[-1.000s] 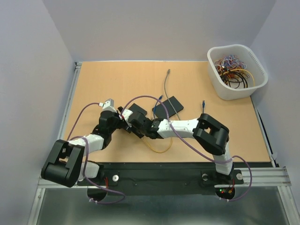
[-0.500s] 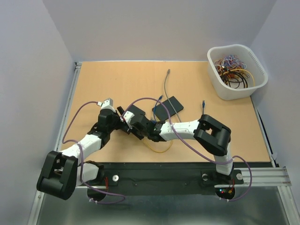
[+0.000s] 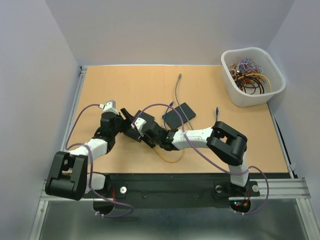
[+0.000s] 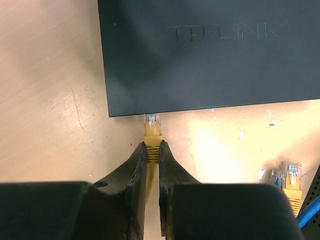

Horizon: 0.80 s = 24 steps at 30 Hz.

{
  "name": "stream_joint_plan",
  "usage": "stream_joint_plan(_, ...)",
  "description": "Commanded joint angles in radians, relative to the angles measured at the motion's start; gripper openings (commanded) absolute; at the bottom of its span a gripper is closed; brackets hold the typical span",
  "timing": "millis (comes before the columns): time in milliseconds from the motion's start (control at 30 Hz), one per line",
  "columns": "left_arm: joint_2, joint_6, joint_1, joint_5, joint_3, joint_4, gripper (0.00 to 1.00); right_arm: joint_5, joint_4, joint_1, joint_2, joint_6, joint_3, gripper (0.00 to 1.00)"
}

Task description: Insert the plug into the switch port

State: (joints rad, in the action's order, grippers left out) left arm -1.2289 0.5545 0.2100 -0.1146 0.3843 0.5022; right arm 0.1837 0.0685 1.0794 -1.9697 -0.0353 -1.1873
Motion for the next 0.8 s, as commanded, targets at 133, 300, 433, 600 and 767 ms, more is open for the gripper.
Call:
stream_joint_plan(133, -0.165, 0.021, -0.018, -0.169, 0.025, 0.194, 0.79, 0.033, -0.013, -0.012, -0.02, -0.044, 0.015, 0.0)
stream_joint_plan(300, -0.208, 0.064, 0.014, -0.197, -0.019, 0.243, 0.77, 0.048, -0.012, -0.012, -0.015, -0.066, 0.006, 0.0)
stream_joint_plan(433, -0.227, 0.113, 0.075, -0.172, -0.042, 0.245, 0.77, 0.051, -0.012, -0.015, -0.021, -0.081, -0.012, 0.0)
stream_joint_plan(600, -0.235, 0.18, 0.143, -0.145, -0.09, 0.252, 0.77, 0.066, -0.013, -0.018, -0.026, -0.103, -0.049, 0.0)
stream_joint_plan(767, -0.218, 0.203, 0.169, -0.125, -0.142, 0.263, 0.75, 0.086, -0.015, -0.032, -0.026, -0.104, -0.093, 0.0)
